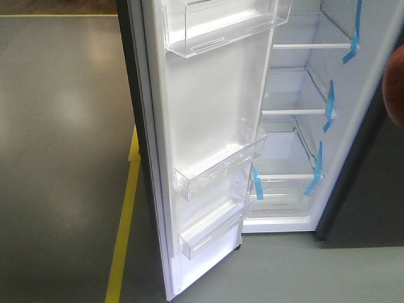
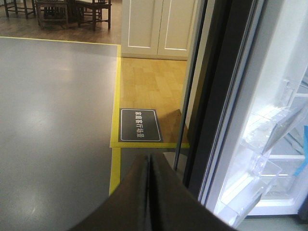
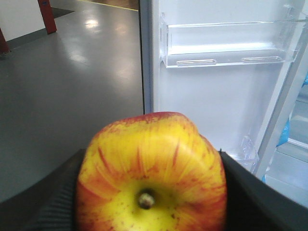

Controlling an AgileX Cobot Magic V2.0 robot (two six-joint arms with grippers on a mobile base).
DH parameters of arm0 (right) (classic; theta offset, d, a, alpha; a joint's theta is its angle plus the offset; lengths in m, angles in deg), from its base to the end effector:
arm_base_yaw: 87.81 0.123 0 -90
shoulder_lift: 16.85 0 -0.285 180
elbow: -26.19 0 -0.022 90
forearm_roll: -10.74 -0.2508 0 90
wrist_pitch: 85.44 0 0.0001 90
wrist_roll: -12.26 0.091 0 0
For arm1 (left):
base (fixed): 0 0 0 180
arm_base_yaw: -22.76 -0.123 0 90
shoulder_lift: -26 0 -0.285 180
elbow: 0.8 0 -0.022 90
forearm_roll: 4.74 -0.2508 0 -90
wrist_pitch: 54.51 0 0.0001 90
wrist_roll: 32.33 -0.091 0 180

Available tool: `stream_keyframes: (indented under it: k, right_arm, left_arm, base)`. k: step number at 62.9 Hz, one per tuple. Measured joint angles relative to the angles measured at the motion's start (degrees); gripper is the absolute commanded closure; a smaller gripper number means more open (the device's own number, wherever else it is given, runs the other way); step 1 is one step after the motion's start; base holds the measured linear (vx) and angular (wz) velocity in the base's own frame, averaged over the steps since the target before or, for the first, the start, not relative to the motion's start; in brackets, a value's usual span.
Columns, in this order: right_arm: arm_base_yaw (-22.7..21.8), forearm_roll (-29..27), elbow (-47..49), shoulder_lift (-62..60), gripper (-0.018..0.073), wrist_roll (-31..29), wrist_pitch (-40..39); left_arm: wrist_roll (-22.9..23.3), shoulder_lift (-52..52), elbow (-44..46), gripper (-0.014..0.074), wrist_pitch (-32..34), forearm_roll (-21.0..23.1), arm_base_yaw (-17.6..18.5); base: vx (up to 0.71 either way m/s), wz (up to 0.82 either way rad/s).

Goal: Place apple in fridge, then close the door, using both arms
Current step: 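Approach the open refrigerator door bins, keeping the apple in the right gripper, then move the right gripper with the apple up toward the top door bin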

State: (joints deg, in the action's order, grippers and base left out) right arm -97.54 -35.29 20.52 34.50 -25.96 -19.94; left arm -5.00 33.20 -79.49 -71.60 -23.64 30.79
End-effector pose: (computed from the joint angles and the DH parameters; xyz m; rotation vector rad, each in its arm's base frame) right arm 0.0922 0.0447 0.4728 -0.5335 1.8248 0.4154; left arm 0.0551 0.0010 0.1795 -0.0870 1.7809 -0.1318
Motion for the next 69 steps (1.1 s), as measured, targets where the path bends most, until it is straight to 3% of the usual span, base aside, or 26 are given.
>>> stream_keyframes:
  k: [69]
  right_arm:
    - [0.00,0.00,0.00,0.00,0.0566,0.00,0.00]
  left_arm:
    - [0.00,0.00,0.00,0.0603,0.00,0.00,0.00]
  base:
    - [0.08,-0.01]
